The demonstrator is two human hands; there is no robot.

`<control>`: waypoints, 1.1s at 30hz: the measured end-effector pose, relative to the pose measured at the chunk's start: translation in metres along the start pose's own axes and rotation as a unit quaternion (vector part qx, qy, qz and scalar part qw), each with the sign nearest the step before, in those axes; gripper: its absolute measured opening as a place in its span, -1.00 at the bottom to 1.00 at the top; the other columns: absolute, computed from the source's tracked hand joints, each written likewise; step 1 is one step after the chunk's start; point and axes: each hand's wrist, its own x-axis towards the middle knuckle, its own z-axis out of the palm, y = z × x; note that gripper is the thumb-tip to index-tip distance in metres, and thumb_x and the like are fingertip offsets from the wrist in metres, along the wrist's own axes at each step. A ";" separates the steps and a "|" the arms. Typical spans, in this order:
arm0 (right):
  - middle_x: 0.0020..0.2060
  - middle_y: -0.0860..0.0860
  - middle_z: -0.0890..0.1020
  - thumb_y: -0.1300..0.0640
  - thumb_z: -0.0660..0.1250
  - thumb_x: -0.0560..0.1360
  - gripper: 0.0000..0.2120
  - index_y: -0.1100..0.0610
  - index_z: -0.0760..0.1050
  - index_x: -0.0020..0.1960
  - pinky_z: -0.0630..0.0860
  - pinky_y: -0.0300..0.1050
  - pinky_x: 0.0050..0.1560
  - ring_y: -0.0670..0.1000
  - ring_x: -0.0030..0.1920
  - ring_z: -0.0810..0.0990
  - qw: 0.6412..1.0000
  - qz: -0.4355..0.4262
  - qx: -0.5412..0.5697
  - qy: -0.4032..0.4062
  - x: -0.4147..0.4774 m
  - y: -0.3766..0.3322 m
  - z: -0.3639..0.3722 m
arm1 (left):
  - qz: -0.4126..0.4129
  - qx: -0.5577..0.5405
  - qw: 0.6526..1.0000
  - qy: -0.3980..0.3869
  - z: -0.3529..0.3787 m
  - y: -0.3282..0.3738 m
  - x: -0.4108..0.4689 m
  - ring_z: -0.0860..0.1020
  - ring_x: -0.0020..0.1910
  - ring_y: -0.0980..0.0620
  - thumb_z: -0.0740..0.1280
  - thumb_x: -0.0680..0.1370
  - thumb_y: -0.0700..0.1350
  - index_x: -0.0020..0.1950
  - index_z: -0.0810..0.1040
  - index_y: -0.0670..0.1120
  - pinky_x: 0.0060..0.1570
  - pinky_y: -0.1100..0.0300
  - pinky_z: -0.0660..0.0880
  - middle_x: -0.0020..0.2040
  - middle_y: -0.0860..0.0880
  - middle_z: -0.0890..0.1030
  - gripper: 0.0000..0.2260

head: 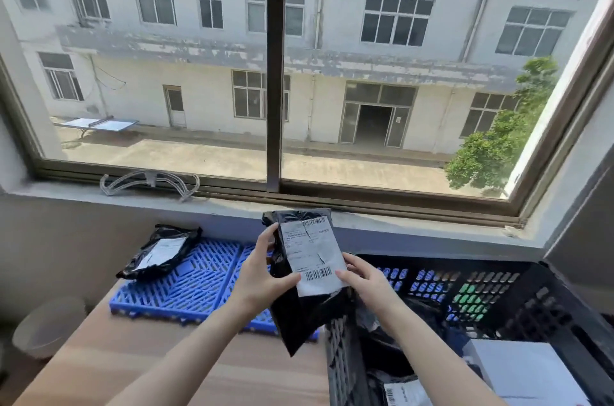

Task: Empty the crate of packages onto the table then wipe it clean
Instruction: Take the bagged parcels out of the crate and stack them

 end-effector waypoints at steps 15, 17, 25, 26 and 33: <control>0.03 0.02 0.65 0.41 0.38 0.42 -0.69 0.18 0.56 0.13 0.58 -0.18 -0.22 -0.06 -0.16 0.65 0.998 0.026 0.037 0.043 0.102 -0.008 0.216 | -0.069 -0.009 0.997 -0.020 -0.187 -0.131 0.056 0.43 0.25 0.10 0.53 0.39 -0.13 0.42 0.22 0.22 0.19 0.20 0.32 0.21 0.11 0.46 -0.27; 0.07 0.03 0.62 0.43 0.35 0.44 -0.68 0.17 0.55 0.14 0.59 -0.17 -0.23 -0.03 -0.09 0.65 0.997 0.039 0.050 0.039 0.115 -0.006 0.238 | -0.073 0.001 0.997 0.003 -0.206 -0.147 0.061 0.45 0.19 0.08 0.54 0.37 -0.11 0.37 0.26 0.26 0.18 0.20 0.35 0.16 0.15 0.43 -0.29; 0.11 0.03 0.61 0.41 0.35 0.45 -0.65 0.18 0.53 0.19 0.57 -0.21 -0.25 -0.01 -0.04 0.65 0.996 0.052 0.070 -0.005 0.180 -0.001 0.301 | -0.128 0.030 0.991 0.024 -0.251 -0.193 0.092 0.52 0.11 0.18 0.49 0.42 -0.11 0.32 0.27 0.34 0.15 0.16 0.43 0.11 0.10 0.55 -0.37; 0.12 0.02 0.61 0.39 0.36 0.45 -0.66 0.16 0.54 0.18 0.59 -0.18 -0.22 0.00 -0.02 0.65 0.996 0.051 0.071 -0.011 0.189 0.000 0.306 | -0.135 0.036 0.990 0.025 -0.254 -0.199 0.097 0.53 0.13 0.15 0.49 0.43 -0.10 0.32 0.27 0.33 0.19 0.15 0.43 0.12 0.09 0.55 -0.38; 0.16 0.01 0.59 0.35 0.39 0.45 -0.61 0.13 0.51 0.24 0.57 -0.20 -0.22 -0.02 0.02 0.64 0.995 0.071 0.058 -0.045 0.246 0.021 0.340 | -0.176 0.070 0.982 -0.008 -0.272 -0.234 0.120 0.38 0.23 0.20 0.52 0.38 -0.07 0.37 0.26 0.28 0.14 0.35 0.26 0.18 0.15 0.47 -0.32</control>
